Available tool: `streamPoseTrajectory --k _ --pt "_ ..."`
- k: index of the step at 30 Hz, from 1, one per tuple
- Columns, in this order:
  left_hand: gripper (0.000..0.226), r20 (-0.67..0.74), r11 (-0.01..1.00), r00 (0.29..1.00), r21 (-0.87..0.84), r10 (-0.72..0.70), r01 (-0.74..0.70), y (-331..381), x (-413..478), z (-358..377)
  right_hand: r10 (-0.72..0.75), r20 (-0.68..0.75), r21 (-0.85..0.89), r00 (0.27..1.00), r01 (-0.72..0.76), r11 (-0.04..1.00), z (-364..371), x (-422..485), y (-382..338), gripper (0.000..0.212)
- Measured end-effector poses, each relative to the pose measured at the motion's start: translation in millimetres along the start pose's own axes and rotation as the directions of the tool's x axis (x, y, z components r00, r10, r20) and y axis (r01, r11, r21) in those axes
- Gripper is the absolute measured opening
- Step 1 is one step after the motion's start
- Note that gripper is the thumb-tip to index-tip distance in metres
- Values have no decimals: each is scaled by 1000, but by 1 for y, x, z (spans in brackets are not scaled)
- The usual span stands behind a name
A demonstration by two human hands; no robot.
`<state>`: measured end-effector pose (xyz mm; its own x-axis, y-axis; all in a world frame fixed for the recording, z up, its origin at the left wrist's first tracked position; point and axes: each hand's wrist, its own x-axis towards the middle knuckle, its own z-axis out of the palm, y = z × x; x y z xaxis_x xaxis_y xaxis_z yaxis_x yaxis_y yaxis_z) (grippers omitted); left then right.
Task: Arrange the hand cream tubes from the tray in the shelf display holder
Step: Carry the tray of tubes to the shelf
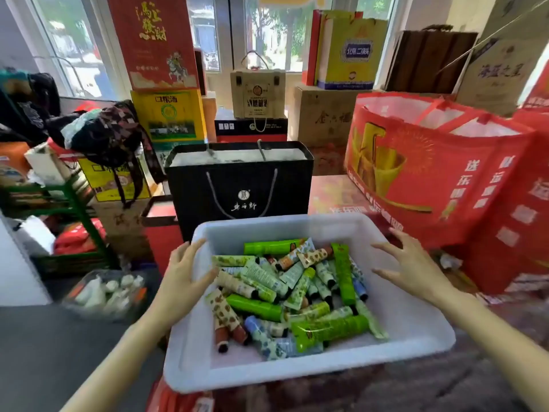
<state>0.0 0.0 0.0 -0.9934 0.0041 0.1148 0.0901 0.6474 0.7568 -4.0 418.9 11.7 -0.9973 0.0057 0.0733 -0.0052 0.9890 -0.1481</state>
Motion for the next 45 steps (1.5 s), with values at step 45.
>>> streamPoseTrajectory --k 45 --pt "71 -488 849 706 -409 -513 334 -138 -284 -171 -596 142 378 790 514 771 58 -13 -308 78"
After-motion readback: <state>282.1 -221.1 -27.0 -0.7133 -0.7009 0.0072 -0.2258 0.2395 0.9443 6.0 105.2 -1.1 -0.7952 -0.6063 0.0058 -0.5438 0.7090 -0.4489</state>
